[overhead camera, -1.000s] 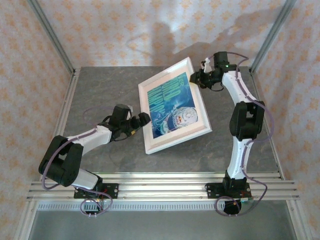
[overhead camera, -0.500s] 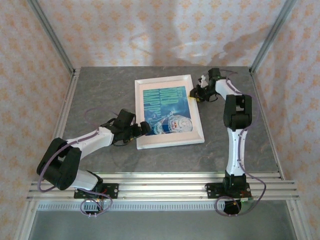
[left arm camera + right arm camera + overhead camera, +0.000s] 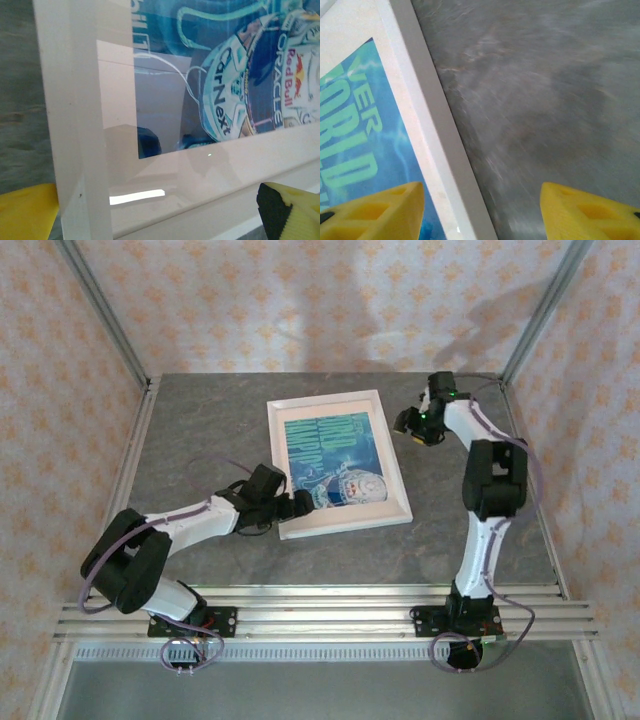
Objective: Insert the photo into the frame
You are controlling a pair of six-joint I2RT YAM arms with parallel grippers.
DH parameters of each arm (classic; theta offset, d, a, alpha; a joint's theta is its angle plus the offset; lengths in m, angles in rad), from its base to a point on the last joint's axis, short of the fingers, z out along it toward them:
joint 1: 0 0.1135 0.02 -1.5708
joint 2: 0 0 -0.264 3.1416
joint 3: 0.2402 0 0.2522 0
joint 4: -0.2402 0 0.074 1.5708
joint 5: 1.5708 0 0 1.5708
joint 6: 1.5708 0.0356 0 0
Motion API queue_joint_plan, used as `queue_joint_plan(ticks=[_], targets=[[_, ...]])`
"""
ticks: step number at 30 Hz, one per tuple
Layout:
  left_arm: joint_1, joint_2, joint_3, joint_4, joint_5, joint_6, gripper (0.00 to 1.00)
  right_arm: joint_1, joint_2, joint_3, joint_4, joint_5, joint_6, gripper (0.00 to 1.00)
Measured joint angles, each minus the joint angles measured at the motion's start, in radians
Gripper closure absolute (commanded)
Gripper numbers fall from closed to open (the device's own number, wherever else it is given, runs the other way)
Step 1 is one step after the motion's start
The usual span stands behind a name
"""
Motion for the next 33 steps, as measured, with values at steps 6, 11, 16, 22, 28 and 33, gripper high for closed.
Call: queue_joint_plan(ticks=[6, 11, 16, 22, 28, 33], targets=[[-0.121, 0.071, 0.022, 0.118, 0.003, -0.032, 0.00, 0.024, -0.359, -0.273, -0.002, 0.138, 0.106, 0.38], [-0.207, 0.206, 0.158, 0.170, 0.040, -0.056, 0.00, 0.092, -0.548, -0.478, -0.005, 0.207, 0.203, 0.38], [-0.214, 0.172, 0.179, 0.192, 0.011, -0.048, 0.00, 0.174, -0.645, -0.673, 0.013, 0.235, 0.343, 0.37], [-0.119, -0.018, 0.111, 0.112, -0.125, 0.031, 0.00, 0.260, -0.628, -0.775, 0.104, 0.243, 0.489, 0.37], [0.000, -0.158, 0.017, 0.048, -0.225, 0.085, 0.00, 0.288, -0.514, -0.786, 0.227, 0.243, 0.592, 0.38], [0.048, -0.209, -0.016, -0.010, -0.261, 0.119, 0.00, 0.293, -0.462, -0.787, 0.255, 0.250, 0.629, 0.45]])
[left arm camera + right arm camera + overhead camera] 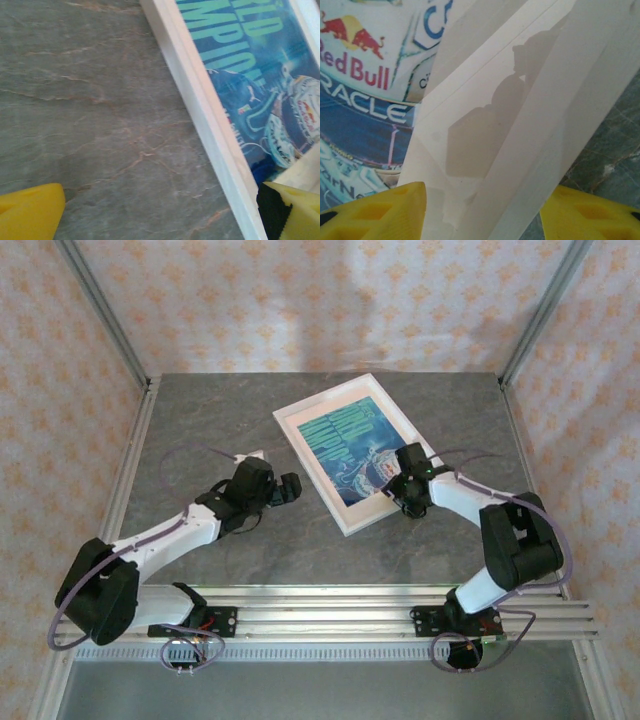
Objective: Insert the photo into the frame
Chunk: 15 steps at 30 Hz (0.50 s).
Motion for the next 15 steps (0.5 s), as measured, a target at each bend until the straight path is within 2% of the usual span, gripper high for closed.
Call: queue_joint_plan(ticks=[2, 6, 10, 15], targets=[[0.027, -0.010, -0.006, -0.008, -0.006, 0.014, 0.00, 0.000, 0.009, -0.009, 0.005, 0.005, 0.014, 0.56], [0.078, -0.011, -0.006, -0.024, -0.008, 0.026, 0.00, 0.000, 0.011, -0.016, -0.003, 0.029, 0.005, 0.67], [0.124, -0.011, -0.006, -0.037, -0.006, 0.045, 0.00, -0.004, 0.030, 0.014, -0.024, 0.035, -0.028, 0.88], [0.174, -0.011, -0.004, -0.055, -0.004, 0.072, 0.00, -0.029, 0.116, 0.113, -0.021, 0.029, -0.139, 0.97]])
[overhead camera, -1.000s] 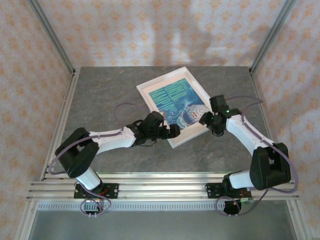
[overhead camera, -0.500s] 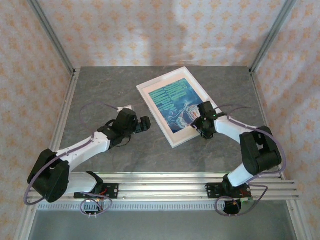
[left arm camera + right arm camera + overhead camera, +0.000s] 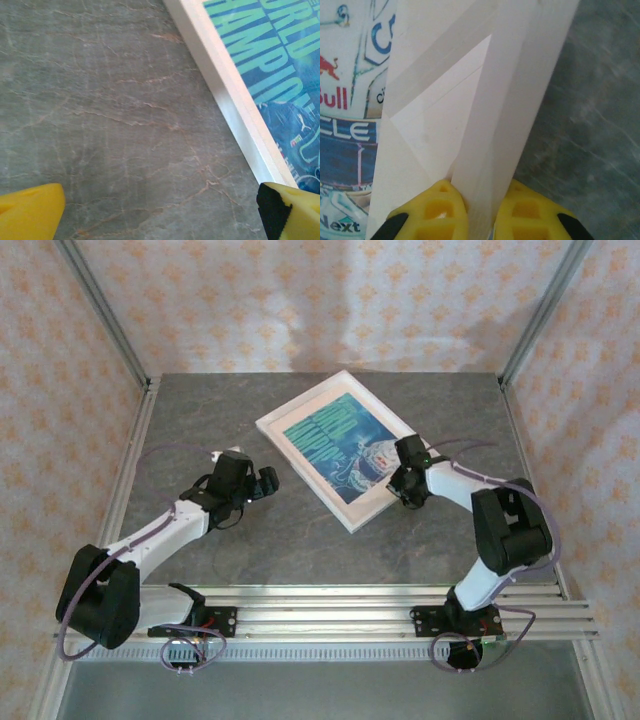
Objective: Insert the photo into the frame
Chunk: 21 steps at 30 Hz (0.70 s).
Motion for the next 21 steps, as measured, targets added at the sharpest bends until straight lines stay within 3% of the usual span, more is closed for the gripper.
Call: queue_joint_plan(ticks=[9, 15, 21], targets=[[0.117, 0.079, 0.123, -0.035, 0.030, 0.114, 0.00, -0.039, 0.071, 0.122, -0.125, -0.015, -0.329, 0.97], [0.168, 0.239, 0.235, -0.043, 0.093, 0.201, 0.00, -0.091, 0.148, 0.248, -0.243, -0.006, -0.557, 0.97], [0.200, 0.375, 0.290, -0.045, 0.141, 0.238, 0.04, -0.112, 0.258, 0.410, -0.305, -0.023, -0.684, 0.96]])
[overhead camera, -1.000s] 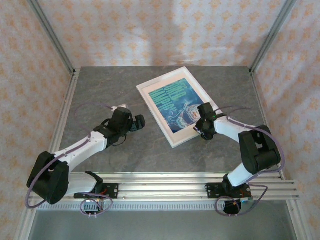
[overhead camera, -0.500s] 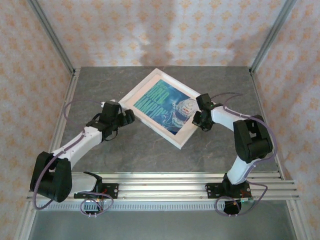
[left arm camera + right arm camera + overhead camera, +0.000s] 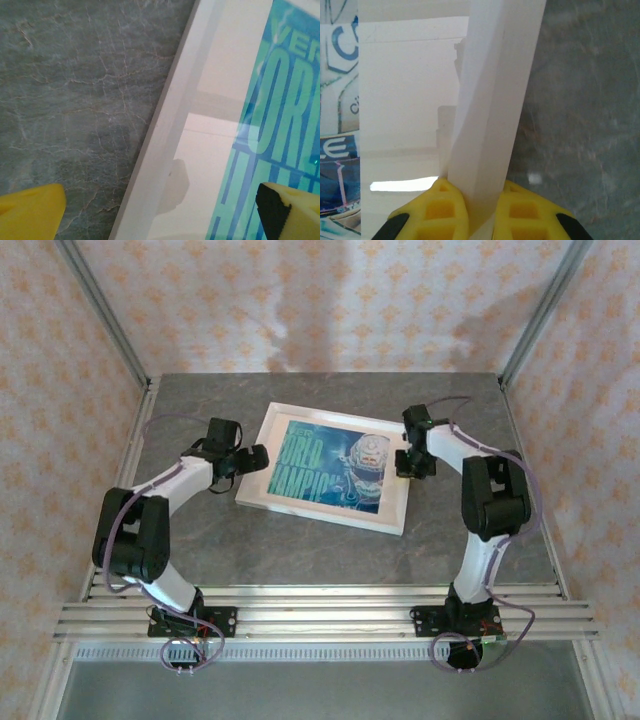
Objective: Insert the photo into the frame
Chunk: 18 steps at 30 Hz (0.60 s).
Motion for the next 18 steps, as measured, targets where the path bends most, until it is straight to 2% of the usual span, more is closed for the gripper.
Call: queue_joint_plan(ticks=[10, 18], targets=[[-0.001, 0.111, 0.090, -0.021, 0.032, 0.040, 0.18, -0.019, 0.173, 0.252, -0.070, -0.031, -0.154, 0.95], [-0.001, 0.142, 0.107, -0.042, 0.038, 0.047, 0.22, -0.031, 0.246, 0.369, -0.117, -0.042, -0.209, 0.91]])
